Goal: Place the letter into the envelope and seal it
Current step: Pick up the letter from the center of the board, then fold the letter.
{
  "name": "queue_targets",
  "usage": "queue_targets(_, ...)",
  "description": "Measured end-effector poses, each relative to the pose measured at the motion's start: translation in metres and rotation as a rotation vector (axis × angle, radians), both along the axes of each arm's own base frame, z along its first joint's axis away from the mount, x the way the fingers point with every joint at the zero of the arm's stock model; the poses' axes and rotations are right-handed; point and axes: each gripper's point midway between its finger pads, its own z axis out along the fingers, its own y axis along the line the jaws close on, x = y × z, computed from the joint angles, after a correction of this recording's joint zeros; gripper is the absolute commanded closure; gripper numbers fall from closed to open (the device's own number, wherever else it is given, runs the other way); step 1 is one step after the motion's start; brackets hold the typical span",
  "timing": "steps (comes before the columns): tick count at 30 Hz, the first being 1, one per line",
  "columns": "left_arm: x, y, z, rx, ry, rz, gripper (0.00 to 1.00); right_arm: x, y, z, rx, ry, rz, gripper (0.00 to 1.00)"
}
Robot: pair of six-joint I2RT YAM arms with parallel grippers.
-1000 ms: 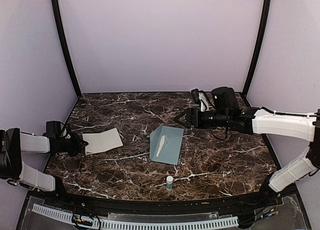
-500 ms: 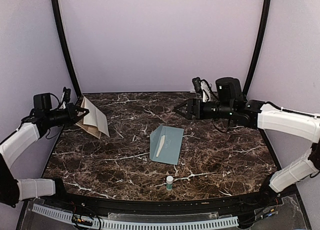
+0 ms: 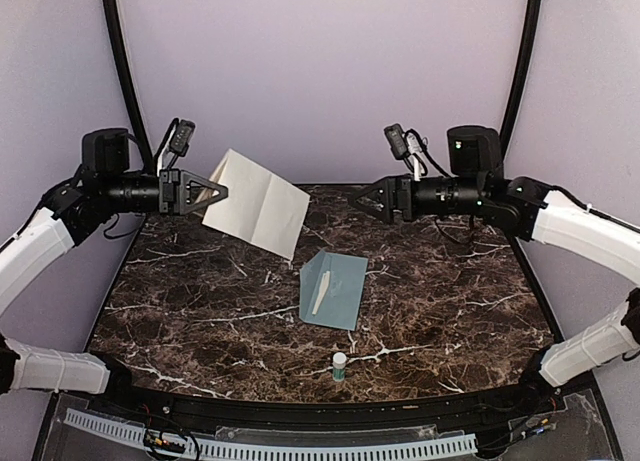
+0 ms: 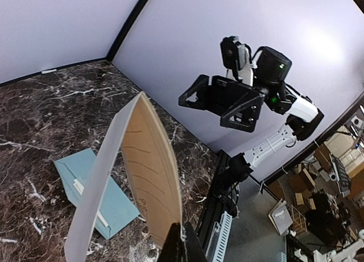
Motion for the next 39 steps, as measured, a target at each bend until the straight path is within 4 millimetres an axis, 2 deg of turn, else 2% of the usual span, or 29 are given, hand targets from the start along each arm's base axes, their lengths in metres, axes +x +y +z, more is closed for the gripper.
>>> queue_targets(3,-0.018,-0.031,0.012,0.011,-0.013,-0.118,1.00,-0.008,0.003,0.010,-0.007,-0.022,0.054,0.16)
queue_targets(7,-0.039,-0.067,0.014,0.040,-0.003,-0.251,1.00,-0.018,0.009,0.030,-0.007,-0.057,0.128,0.19)
queue_targets(10,-0.051,-0.087,0.011,0.060,0.014,-0.325,1.00,-0.028,0.013,0.039,-0.005,-0.075,0.193,0.25)
queue_targets(13,-0.058,-0.101,0.010,0.070,0.022,-0.374,1.00,-0.038,0.017,0.040,-0.009,-0.070,0.264,0.30)
queue_targets(16,-0.060,-0.106,0.011,0.072,0.024,-0.399,1.00,-0.045,0.020,0.034,-0.023,-0.053,0.316,0.35)
queue_targets(21,-0.062,-0.110,0.014,0.071,0.022,-0.423,1.00,-0.059,0.023,0.022,-0.040,-0.006,0.393,0.51)
queue_targets(28,-0.066,-0.110,0.016,0.068,0.025,-0.439,1.00,-0.071,0.025,0.024,-0.022,0.001,0.456,0.72)
queue_targets(35,-0.068,-0.112,0.014,0.071,0.031,-0.447,1.00,-0.077,0.025,0.025,-0.008,0.013,0.492,0.82)
queue_targets(39,-0.067,-0.112,0.013,0.072,0.033,-0.446,1.00,-0.078,0.025,0.023,-0.008,0.020,0.495,0.95)
